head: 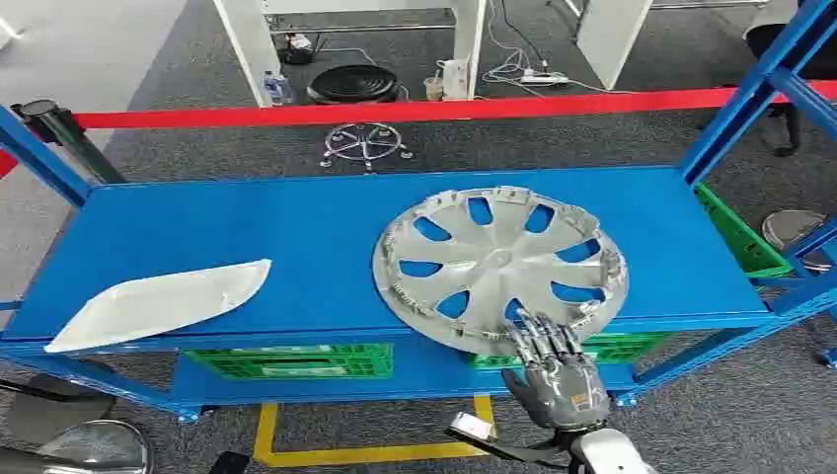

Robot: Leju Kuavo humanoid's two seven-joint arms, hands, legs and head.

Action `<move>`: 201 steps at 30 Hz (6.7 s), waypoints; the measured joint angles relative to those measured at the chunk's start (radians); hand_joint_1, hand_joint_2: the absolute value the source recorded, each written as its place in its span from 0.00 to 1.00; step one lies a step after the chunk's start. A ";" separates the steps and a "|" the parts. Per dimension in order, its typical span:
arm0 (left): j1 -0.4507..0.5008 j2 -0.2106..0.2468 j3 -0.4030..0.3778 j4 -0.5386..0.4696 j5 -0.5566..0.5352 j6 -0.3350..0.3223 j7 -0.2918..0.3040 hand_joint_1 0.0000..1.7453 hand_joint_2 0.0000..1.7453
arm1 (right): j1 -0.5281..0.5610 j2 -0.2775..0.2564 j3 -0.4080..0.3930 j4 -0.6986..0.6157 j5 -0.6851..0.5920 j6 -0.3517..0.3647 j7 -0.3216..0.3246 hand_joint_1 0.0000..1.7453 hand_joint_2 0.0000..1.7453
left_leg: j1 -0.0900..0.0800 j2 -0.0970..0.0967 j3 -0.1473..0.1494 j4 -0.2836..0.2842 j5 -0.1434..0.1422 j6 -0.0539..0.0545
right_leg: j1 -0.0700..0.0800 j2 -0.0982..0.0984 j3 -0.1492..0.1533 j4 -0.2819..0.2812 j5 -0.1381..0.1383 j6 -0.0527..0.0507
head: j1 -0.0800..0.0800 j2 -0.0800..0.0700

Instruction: Take the parts from the cabinet and place them on the table.

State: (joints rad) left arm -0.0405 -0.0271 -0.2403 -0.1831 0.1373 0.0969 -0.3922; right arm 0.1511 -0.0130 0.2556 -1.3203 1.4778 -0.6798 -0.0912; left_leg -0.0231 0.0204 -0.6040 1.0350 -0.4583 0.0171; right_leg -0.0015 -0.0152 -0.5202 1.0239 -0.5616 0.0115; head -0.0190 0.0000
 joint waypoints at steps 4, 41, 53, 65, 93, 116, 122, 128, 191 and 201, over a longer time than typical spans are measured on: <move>-0.001 0.002 -0.002 0.000 0.000 0.000 0.000 0.00 1.00 | -0.021 -0.015 0.039 0.027 -0.008 0.000 0.006 0.00 1.00 | 0.000 0.000 0.000 0.000 0.000 0.000 | 0.000 0.000 0.000 0.000 0.000 0.000 | 0.000 0.000; -0.013 0.006 -0.026 0.000 -0.031 -0.010 0.015 0.00 1.00 | -0.211 -0.054 0.200 0.201 -0.025 0.001 0.068 0.22 1.00 | 0.000 0.000 0.000 0.000 0.000 0.000 | 0.000 0.001 0.000 0.000 0.000 0.000 | 0.000 0.000; -0.011 0.006 -0.026 0.000 -0.031 -0.006 0.014 0.00 1.00 | -0.236 -0.054 0.206 0.200 -0.047 0.000 0.068 1.00 1.00 | 0.000 0.000 0.000 0.000 0.000 0.000 | 0.000 0.000 0.000 0.000 0.000 0.000 | 0.000 0.000; -0.009 0.006 -0.026 0.000 -0.029 -0.002 0.008 0.00 1.00 | -0.216 -0.054 0.202 0.154 -0.028 0.000 0.073 1.00 1.00 | 0.000 0.000 0.000 0.000 0.000 0.000 | 0.000 0.000 0.000 0.000 0.000 0.000 | 0.000 0.000; 0.021 0.003 0.028 0.000 0.020 0.075 -0.039 0.00 1.00 | 0.051 0.298 -0.149 -0.538 -0.302 0.000 -0.599 1.00 1.00 | 0.000 0.000 -0.001 0.000 0.000 -0.001 | 0.000 0.000 -0.001 0.000 -0.001 -0.001 | 0.000 0.000; 0.022 0.001 0.034 0.000 0.024 0.119 -0.053 0.00 1.00 | 0.074 0.313 -0.153 -0.602 -0.379 0.000 -0.603 1.00 1.00 | -0.005 0.000 -0.001 0.004 -0.002 0.013 | -0.004 -0.001 0.007 -0.007 0.006 0.011 | -0.001 0.000; 0.018 -0.009 0.034 0.000 0.021 0.131 -0.054 0.00 1.00 | 0.086 0.307 -0.146 -0.551 -0.496 0.000 -0.604 1.00 1.00 | 0.011 0.005 0.002 -0.032 0.022 0.024 | -0.011 0.012 -0.099 0.243 -0.139 0.031 | 0.005 0.000; 0.018 -0.014 0.034 0.000 0.003 0.133 -0.050 0.00 1.00 | 0.095 0.295 -0.135 -0.517 -0.510 0.001 -0.603 1.00 1.00 | 0.022 0.004 -0.013 -0.015 0.029 -0.009 | -0.022 0.002 0.023 0.003 -0.008 0.063 | 0.007 0.000; 0.011 -0.007 -0.009 0.006 -0.058 0.183 -0.074 0.00 1.00 | 0.151 0.272 -0.118 -0.683 -0.500 0.000 -0.601 1.00 1.00 | 0.001 -0.008 -0.024 -0.048 0.066 0.007 | -0.001 0.010 0.129 -0.071 -0.012 0.008 | 0.013 0.000; 0.015 -0.002 -0.014 0.008 -0.064 0.188 -0.029 0.00 1.00 | 0.147 0.303 -0.135 -0.768 -0.447 0.001 -0.603 1.00 1.00 | 0.028 -0.015 -0.072 0.247 -0.134 -0.051 | -0.007 0.007 0.010 -0.058 0.065 -0.026 | 0.003 0.000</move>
State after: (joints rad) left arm -0.0256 -0.0286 -0.2541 -0.1751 0.0736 0.2853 -0.4212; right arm 0.2982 0.2899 0.1206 -2.0878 1.0307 -0.6790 -0.6939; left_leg 0.0047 0.0054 -0.6761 1.2816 -0.5922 -0.0341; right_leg -0.0084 -0.0079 -0.5107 0.9655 -0.4964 -0.0150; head -0.0164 0.0000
